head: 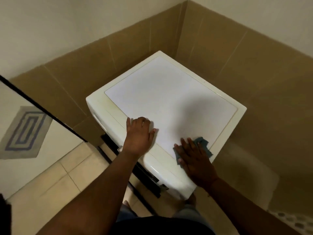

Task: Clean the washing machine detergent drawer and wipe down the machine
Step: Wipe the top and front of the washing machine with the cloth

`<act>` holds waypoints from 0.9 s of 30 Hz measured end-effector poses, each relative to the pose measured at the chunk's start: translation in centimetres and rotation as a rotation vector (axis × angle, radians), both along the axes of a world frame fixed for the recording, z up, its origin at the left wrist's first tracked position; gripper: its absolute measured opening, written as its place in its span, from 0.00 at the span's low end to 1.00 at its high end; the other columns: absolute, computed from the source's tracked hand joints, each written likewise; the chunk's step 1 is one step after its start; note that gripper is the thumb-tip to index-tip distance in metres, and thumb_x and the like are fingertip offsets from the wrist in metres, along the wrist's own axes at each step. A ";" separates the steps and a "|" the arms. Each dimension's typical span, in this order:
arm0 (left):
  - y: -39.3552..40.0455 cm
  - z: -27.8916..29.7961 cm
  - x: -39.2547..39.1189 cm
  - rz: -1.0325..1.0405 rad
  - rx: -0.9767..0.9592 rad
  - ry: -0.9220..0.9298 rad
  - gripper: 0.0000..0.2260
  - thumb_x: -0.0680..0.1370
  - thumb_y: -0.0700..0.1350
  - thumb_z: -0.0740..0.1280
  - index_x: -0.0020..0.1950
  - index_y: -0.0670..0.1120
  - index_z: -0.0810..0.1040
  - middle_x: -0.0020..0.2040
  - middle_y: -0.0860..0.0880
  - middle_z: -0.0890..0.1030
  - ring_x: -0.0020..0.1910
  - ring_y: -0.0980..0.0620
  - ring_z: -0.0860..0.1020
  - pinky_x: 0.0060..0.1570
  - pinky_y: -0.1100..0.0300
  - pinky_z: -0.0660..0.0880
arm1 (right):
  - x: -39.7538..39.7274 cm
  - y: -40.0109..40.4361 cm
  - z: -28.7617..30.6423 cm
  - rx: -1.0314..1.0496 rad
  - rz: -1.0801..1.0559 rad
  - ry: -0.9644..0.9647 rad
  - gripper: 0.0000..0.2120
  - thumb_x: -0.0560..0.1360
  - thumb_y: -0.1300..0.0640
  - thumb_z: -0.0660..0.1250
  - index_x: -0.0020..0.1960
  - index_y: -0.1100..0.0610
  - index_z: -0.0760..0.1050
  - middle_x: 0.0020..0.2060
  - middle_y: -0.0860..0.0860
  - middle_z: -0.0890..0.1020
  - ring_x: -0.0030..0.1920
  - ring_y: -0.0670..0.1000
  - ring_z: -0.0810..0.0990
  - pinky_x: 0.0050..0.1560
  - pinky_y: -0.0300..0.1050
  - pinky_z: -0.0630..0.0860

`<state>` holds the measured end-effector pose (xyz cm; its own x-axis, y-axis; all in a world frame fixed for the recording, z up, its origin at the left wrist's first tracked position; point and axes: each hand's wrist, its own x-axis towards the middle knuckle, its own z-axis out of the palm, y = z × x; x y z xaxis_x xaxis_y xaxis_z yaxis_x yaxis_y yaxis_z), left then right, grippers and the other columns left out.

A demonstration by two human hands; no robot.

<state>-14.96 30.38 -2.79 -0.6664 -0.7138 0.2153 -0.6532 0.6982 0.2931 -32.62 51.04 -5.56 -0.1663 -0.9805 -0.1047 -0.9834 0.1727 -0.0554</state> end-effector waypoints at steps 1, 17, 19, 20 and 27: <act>0.4 0.1 -0.6 0.017 0.004 -0.018 0.19 0.80 0.55 0.57 0.61 0.43 0.75 0.59 0.45 0.77 0.57 0.42 0.75 0.67 0.36 0.62 | -1.3 -1.0 0.4 0.005 -0.051 0.002 0.25 0.82 0.47 0.50 0.78 0.49 0.57 0.78 0.54 0.58 0.78 0.58 0.54 0.73 0.65 0.56; 8.5 1.8 -10.8 0.369 0.187 -0.297 0.35 0.77 0.70 0.38 0.80 0.54 0.42 0.80 0.47 0.40 0.78 0.42 0.37 0.74 0.36 0.39 | -9.3 0.9 1.3 0.017 0.502 -0.039 0.25 0.80 0.42 0.51 0.76 0.45 0.58 0.78 0.51 0.58 0.78 0.56 0.52 0.75 0.60 0.51; 9.5 1.9 -11.1 0.411 0.215 -0.303 0.35 0.76 0.71 0.37 0.80 0.55 0.39 0.80 0.48 0.36 0.77 0.43 0.33 0.74 0.36 0.38 | -12.5 -0.4 1.0 0.009 0.456 -0.005 0.25 0.80 0.43 0.50 0.77 0.44 0.57 0.78 0.51 0.58 0.78 0.56 0.52 0.76 0.60 0.51; 10.0 2.0 -11.1 0.430 0.231 -0.308 0.35 0.77 0.71 0.37 0.79 0.55 0.38 0.79 0.48 0.35 0.77 0.44 0.32 0.73 0.36 0.38 | -13.9 -1.2 0.8 0.004 0.353 0.016 0.26 0.80 0.43 0.49 0.77 0.44 0.57 0.78 0.52 0.57 0.78 0.57 0.51 0.75 0.61 0.50; 12.4 2.1 -10.7 0.541 0.328 -0.308 0.34 0.77 0.71 0.39 0.79 0.57 0.37 0.78 0.50 0.31 0.76 0.45 0.30 0.73 0.37 0.35 | -14.2 1.5 1.2 0.017 0.586 -0.038 0.25 0.80 0.43 0.52 0.76 0.45 0.61 0.77 0.50 0.61 0.77 0.55 0.56 0.74 0.61 0.53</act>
